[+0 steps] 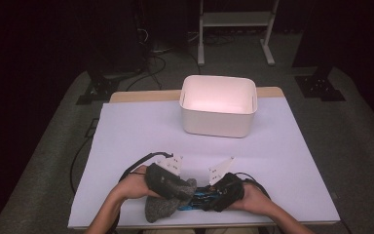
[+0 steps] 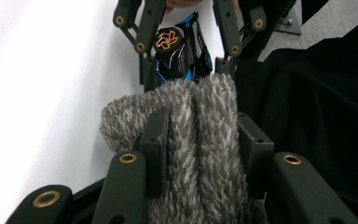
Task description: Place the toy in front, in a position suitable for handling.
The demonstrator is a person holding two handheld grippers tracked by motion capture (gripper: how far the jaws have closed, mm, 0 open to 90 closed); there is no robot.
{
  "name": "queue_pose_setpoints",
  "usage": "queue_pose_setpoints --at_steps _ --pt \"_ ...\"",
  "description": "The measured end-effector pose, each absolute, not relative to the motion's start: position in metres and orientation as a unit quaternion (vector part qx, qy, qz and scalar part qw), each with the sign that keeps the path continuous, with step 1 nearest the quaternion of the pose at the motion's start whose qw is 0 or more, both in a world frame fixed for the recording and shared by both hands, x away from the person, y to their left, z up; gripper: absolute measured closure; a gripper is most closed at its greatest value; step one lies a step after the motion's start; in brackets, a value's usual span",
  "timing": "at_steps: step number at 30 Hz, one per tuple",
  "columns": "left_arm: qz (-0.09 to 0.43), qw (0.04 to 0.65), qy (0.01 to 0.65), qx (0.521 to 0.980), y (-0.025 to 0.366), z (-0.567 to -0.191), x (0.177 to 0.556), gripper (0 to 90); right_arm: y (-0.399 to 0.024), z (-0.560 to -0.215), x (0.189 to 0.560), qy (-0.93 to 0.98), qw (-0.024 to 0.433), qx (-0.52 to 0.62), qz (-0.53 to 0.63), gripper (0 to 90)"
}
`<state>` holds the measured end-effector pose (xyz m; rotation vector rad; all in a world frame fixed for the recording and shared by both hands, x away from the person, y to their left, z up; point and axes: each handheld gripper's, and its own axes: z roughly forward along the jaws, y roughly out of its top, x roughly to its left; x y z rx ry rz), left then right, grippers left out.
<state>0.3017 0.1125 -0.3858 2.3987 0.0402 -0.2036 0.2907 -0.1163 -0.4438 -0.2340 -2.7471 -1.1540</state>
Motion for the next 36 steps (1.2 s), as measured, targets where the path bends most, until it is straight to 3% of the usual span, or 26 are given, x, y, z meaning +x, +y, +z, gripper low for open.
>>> queue_pose_setpoints --at_steps 9,21,28,36 --pt "-0.078 0.368 0.009 0.926 0.114 -0.385 0.296 69.9 -0.114 -0.447 0.284 -0.915 0.088 -0.057 -0.389 54.9" --pt "-0.016 0.357 0.017 0.934 0.114 -0.370 0.310 74.7 -0.113 -0.436 0.301 -0.922 0.011 -0.045 -0.383 55.6" --pt "-0.015 0.348 0.019 0.937 0.108 -0.379 0.317 72.4 -0.116 -0.443 0.313 -0.922 0.013 -0.057 -0.382 55.6" --pt "-0.012 0.343 0.019 0.939 0.107 -0.378 0.312 68.6 -0.129 -0.443 0.309 -0.916 0.016 -0.079 -0.393 41.2"
